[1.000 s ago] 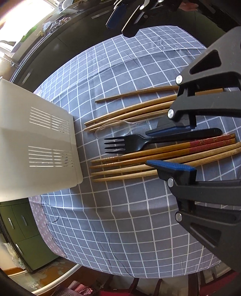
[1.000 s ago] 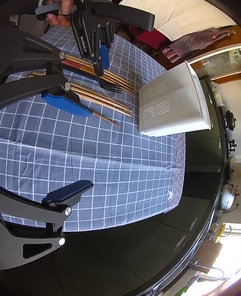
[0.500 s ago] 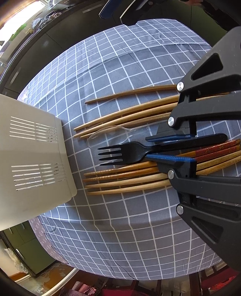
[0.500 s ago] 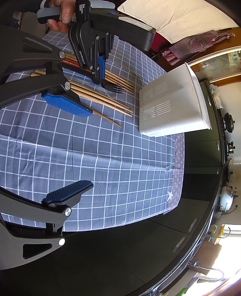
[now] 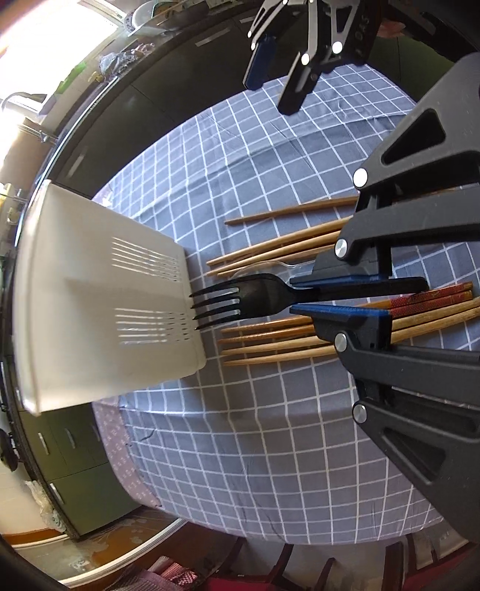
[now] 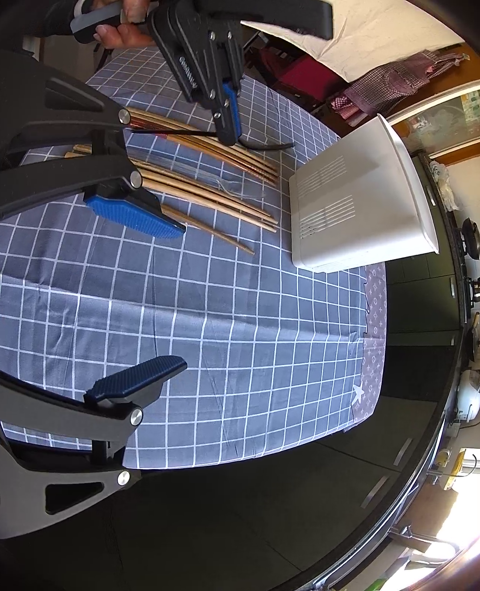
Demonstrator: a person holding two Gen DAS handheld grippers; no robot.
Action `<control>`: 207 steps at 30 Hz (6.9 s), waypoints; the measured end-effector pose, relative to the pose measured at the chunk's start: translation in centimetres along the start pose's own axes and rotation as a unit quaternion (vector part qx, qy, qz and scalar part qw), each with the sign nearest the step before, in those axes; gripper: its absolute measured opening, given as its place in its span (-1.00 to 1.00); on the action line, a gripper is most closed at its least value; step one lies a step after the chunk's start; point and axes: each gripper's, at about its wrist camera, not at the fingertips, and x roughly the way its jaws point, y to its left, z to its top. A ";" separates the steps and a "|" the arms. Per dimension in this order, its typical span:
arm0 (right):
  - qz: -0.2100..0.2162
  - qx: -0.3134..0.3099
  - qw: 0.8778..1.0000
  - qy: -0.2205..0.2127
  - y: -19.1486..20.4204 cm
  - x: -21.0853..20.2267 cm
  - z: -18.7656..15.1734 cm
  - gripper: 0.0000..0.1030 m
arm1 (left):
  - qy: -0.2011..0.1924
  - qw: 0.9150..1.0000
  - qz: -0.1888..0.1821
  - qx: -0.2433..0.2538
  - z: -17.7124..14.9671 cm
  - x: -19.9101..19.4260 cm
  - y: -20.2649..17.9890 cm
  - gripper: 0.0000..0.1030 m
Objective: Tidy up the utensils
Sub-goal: 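Lift the fork with the left gripper while the right gripper grasps its handle, then grasp and lift the clear plastic spoon with the left gripper while the right holds the fork, then drop the fork into the white holder with the right gripper while the left drops the spoon, then lower the left gripper onto a single wooden chopstick and close it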
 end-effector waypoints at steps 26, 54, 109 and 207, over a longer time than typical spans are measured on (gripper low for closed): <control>0.067 -0.076 0.988 0.113 12.3 8.9 5.6 -0.64 | -0.081 0.996 0.007 -0.033 -1.9 -6.5 6.7 -0.83; 0.020 -0.247 0.960 0.128 20.0 13.6 8.1 -0.73 | -0.082 0.995 0.028 -0.049 -2.6 -7.5 8.7 -0.83; 0.133 0.022 0.988 -0.079 -1.7 -3.3 1.4 -0.81 | -0.064 0.997 -0.018 0.036 -0.2 -5.1 -5.0 -0.84; 0.030 0.065 0.983 -0.167 -1.7 -1.6 -1.1 -0.42 | 0.058 0.997 0.021 -0.046 0.3 3.8 5.2 -0.60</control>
